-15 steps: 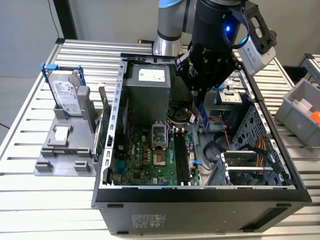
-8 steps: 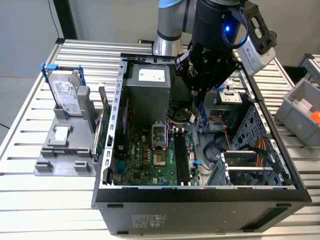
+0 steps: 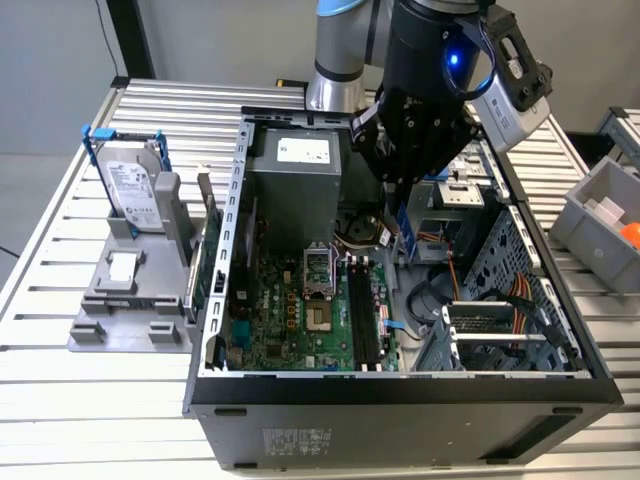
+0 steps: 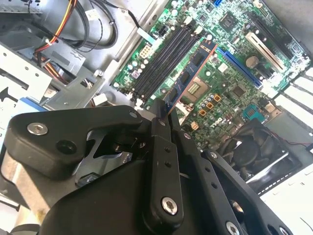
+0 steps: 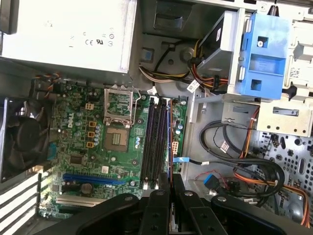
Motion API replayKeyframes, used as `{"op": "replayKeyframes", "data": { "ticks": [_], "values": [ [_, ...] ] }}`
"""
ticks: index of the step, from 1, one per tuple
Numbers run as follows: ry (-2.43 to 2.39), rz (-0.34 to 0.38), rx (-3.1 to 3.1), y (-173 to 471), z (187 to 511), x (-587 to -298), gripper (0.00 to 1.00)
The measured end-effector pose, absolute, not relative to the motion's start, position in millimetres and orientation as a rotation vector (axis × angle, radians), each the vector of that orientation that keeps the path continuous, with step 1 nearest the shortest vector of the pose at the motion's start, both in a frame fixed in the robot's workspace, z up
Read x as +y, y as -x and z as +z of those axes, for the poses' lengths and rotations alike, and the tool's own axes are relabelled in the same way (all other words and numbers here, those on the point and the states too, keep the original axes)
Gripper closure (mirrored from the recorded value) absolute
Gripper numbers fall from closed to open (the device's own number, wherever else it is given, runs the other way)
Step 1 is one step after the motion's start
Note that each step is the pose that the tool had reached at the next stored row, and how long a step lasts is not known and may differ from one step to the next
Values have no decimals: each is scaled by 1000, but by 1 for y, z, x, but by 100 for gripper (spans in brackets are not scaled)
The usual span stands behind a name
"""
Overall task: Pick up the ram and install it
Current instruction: 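Insert the ram into the slot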
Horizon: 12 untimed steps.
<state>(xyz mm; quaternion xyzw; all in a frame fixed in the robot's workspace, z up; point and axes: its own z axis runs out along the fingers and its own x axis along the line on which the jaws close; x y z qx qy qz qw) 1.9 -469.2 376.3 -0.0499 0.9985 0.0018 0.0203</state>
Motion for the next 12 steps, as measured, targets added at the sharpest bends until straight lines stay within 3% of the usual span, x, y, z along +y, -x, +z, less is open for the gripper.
{"op": "replayKeyframes", "data": {
  "ticks": [12],
  "values": [
    [155, 6, 3097, -2, 373, -469, 100]
  ]
}}
